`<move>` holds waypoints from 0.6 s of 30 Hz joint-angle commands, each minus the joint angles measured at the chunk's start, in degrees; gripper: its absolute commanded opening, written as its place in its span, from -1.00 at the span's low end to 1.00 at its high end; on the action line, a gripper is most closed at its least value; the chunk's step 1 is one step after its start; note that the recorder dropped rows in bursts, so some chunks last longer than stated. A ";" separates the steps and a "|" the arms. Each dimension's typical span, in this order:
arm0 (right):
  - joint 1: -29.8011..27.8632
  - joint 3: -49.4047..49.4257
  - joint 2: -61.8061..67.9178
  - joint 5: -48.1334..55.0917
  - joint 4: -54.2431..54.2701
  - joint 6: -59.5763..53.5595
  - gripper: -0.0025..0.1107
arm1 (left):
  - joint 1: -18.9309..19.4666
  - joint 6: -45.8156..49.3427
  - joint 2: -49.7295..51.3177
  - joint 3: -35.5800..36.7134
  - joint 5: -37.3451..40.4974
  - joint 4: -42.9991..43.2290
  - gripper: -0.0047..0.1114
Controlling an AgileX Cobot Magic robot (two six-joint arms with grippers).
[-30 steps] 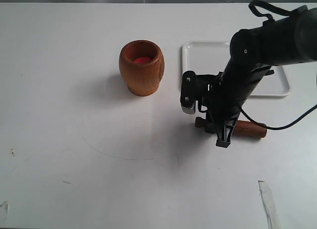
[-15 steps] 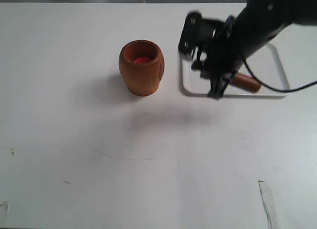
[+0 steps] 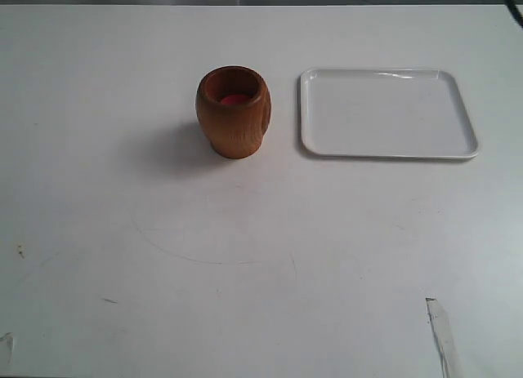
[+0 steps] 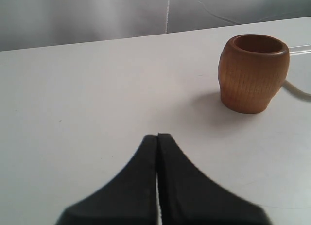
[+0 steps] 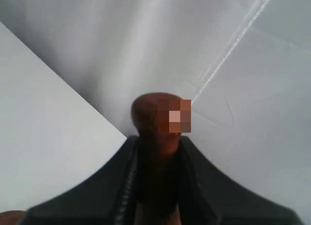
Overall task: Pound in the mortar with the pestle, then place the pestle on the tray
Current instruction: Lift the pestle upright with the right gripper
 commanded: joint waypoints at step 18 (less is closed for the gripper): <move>10.80 1.76 19.24 -47.27 -40.99 53.62 -0.96 | -0.44 -0.47 -0.07 0.03 -0.17 -0.42 -0.92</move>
